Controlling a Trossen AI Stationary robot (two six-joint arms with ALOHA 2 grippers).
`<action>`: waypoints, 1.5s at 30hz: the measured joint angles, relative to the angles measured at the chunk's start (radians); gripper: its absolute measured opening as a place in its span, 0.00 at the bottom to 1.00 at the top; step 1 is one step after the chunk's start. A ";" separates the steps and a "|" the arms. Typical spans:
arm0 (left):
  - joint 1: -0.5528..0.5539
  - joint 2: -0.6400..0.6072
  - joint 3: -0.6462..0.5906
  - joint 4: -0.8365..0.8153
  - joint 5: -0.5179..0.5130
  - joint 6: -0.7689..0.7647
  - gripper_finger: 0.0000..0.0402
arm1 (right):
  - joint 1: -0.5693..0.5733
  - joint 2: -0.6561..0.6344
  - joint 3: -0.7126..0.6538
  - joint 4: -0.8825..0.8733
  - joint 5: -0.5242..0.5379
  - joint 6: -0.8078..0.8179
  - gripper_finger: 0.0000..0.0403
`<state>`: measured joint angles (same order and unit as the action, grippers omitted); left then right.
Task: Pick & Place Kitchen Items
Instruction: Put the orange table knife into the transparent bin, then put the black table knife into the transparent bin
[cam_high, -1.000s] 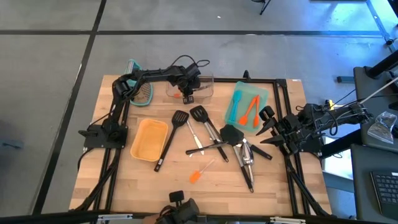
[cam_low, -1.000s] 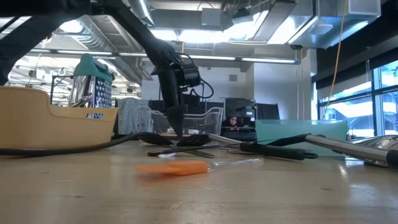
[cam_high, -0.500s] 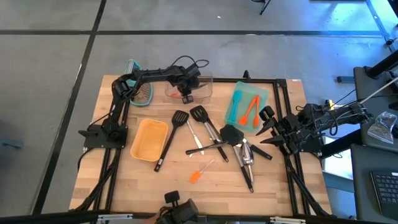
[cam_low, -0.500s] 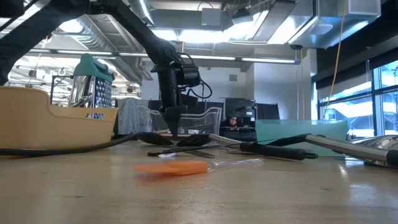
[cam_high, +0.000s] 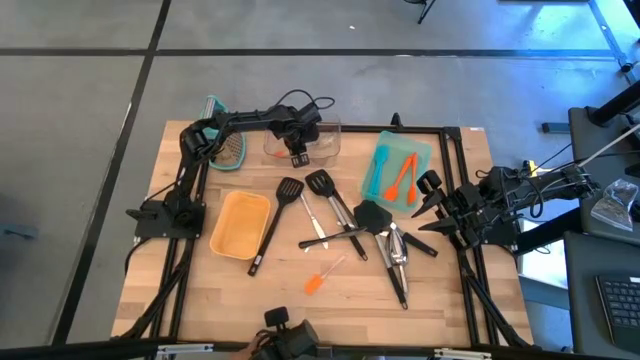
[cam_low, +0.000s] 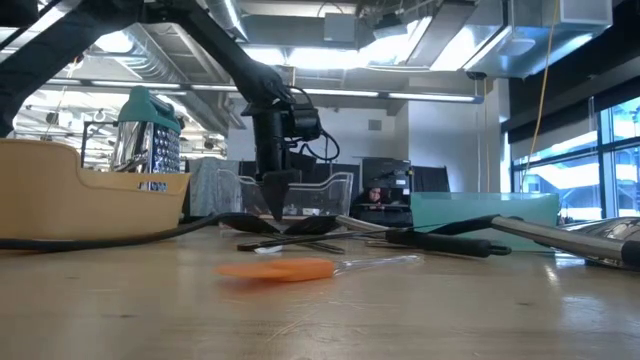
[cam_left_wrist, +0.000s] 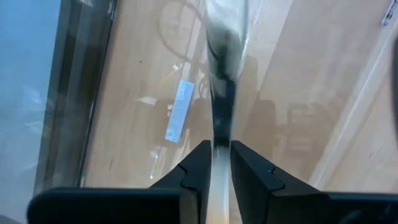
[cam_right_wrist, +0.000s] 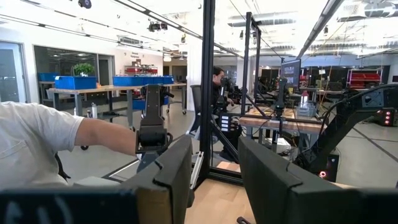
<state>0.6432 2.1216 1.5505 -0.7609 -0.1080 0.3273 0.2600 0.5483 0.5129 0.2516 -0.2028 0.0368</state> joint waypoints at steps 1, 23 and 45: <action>0.000 0.000 0.000 0.001 -0.001 0.000 0.15 | 0.000 0.000 0.000 0.000 0.000 0.000 0.33; -0.009 -0.211 0.215 -0.093 -0.092 -0.049 0.19 | 0.000 0.000 0.000 -0.008 0.000 0.000 0.34; -0.397 -0.414 0.216 -0.299 0.103 -0.382 0.19 | 0.000 0.000 0.000 -0.007 0.000 0.000 0.34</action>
<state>0.2458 1.7077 1.7660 -1.0600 -0.0051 -0.0544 0.2603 0.5483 0.5129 0.2443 -0.2028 0.0371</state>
